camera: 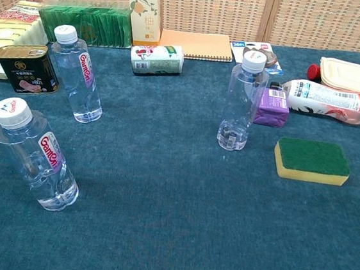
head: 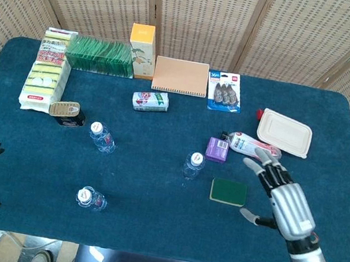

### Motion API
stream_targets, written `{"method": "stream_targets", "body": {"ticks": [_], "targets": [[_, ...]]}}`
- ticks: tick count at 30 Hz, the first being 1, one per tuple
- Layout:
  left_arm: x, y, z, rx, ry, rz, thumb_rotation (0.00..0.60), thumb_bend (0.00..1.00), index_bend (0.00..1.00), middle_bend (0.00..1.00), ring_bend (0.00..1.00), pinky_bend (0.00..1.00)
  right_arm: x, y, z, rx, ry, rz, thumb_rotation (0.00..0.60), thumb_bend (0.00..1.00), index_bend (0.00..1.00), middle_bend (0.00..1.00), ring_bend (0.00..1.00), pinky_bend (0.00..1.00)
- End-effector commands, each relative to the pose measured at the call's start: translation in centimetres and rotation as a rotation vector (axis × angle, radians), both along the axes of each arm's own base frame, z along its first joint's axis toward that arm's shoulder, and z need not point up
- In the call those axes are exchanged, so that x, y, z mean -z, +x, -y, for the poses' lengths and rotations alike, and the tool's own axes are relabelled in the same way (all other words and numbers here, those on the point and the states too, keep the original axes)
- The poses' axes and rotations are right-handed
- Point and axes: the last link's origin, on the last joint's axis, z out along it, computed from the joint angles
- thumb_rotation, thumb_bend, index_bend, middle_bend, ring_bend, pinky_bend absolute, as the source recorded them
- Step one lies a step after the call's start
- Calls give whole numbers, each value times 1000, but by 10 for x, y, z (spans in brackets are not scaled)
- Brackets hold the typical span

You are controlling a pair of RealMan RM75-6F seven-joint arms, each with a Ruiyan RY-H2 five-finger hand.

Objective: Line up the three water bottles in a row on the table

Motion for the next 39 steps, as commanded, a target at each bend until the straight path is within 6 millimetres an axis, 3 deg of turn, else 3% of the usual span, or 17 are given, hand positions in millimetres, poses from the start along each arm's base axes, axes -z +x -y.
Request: {"method": "stream_targets", "body": {"ticks": [1, 8, 14, 32, 39], "targets": [[21, -5, -10, 82, -83, 106, 600, 39, 0, 0, 0, 0, -13, -28, -34, 136, -17, -56, 600, 0, 118, 5, 1, 156], [56, 2, -28, 208, -120, 291, 600, 38, 0, 0, 0, 0, -13, -61, -76, 197, -13, 20, 600, 0, 117, 3, 10, 157], [83, 13, -36, 236, -181, 367, 600, 39, 0, 0, 0, 33, -14, -64, -92, 172, -18, 57, 600, 0, 117, 4, 13, 157], [149, 28, -57, 180, -269, 465, 600, 83, 0, 0, 0, 41, -18, -67, -92, 158, -16, 95, 600, 0, 118, 4, 17, 157], [178, 46, -61, 198, -300, 526, 600, 150, 0, 0, 0, 136, -18, -71, -91, 166, -27, 98, 600, 0, 118, 4, 16, 151]]}}
